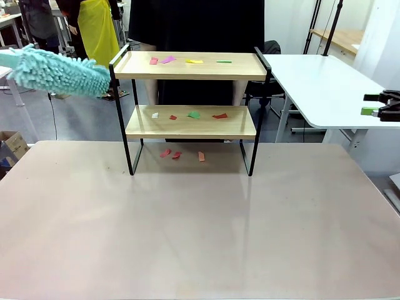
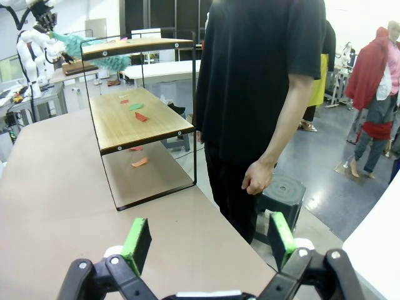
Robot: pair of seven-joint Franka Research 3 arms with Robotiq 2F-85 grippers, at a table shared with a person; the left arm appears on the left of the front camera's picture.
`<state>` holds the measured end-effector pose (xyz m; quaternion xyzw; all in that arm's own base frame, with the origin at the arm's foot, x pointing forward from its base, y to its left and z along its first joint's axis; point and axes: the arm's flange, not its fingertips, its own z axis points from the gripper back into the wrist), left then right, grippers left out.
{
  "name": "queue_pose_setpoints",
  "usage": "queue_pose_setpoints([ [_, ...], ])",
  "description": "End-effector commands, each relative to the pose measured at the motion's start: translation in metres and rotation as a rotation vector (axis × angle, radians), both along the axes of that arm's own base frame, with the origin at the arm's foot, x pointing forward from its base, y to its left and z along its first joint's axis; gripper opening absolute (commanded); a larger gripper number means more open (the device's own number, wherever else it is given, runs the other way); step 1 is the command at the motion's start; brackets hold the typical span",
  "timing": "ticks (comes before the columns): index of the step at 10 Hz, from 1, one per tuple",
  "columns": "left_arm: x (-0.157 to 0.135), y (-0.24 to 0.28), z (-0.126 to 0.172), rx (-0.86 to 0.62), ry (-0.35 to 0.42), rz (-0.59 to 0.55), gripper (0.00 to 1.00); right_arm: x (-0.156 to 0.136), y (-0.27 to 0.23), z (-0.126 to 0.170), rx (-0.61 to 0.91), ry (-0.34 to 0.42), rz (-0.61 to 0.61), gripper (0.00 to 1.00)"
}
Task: Clean the shelf.
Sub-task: Clean the specific section of the Shelf indicated by the human with the Duster.
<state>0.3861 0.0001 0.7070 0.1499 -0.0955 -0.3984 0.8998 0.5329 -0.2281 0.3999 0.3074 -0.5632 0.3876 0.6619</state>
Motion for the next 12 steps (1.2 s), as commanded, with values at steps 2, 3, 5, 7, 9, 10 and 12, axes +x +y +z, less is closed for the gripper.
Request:
queue_pose_setpoints([
  [2,-0.019,-0.001,0.019,0.259,0.247,-0.39,0.13,0.001,0.002,0.003,0.0,-0.006,0.0,1.0],
  [3,-0.028,-0.004,0.015,0.275,0.326,-0.502,0.13,0.001,0.002,0.003,0.0,-0.006,0.0,1.0],
  [5,-0.041,-0.015,-0.005,0.299,0.404,-0.661,0.13,0.001,0.002,0.003,0.0,-0.006,0.0,1.0],
  [7,-0.046,-0.043,-0.029,0.312,0.429,-0.758,0.13,0.001,0.002,0.003,0.0,-0.006,0.0,1.0],
  [9,-0.047,-0.04,-0.038,0.271,0.404,-0.761,0.13,0.001,0.002,0.003,0.0,-0.006,0.0,1.0],
  [10,-0.043,-0.038,-0.046,0.252,0.39,-0.75,0.13,0.001,0.002,0.003,0.0,-0.006,0.0,1.0],
  [12,-0.041,-0.048,-0.038,0.282,0.427,-0.755,0.13,0.001,0.002,0.003,0.0,-0.006,0.0,1.0],
])
